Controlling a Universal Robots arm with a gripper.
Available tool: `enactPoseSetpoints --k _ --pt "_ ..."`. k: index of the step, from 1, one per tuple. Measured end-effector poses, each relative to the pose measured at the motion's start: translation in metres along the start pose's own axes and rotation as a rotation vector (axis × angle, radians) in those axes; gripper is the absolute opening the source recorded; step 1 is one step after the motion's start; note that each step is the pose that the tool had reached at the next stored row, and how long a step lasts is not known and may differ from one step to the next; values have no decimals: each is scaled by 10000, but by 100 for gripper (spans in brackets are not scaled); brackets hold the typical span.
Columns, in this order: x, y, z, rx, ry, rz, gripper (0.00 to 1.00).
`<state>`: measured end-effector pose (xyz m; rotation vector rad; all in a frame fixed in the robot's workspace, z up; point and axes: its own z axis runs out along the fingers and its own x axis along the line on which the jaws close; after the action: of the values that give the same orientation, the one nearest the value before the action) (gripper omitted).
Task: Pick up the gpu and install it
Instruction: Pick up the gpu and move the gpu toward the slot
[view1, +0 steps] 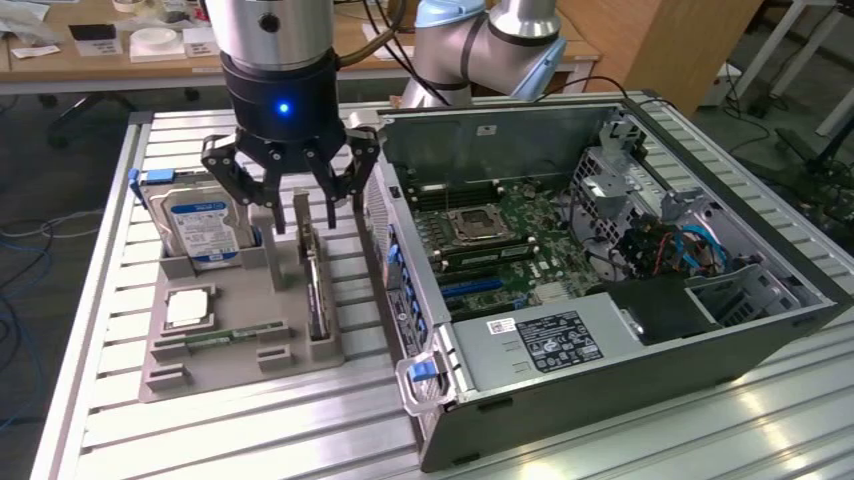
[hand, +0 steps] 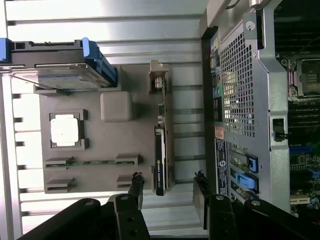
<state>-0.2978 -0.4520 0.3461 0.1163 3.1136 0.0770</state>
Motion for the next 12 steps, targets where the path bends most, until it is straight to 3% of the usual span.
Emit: enactPoseSetpoints --k 12 --pt "1 -2 40 -1 0 0 53"
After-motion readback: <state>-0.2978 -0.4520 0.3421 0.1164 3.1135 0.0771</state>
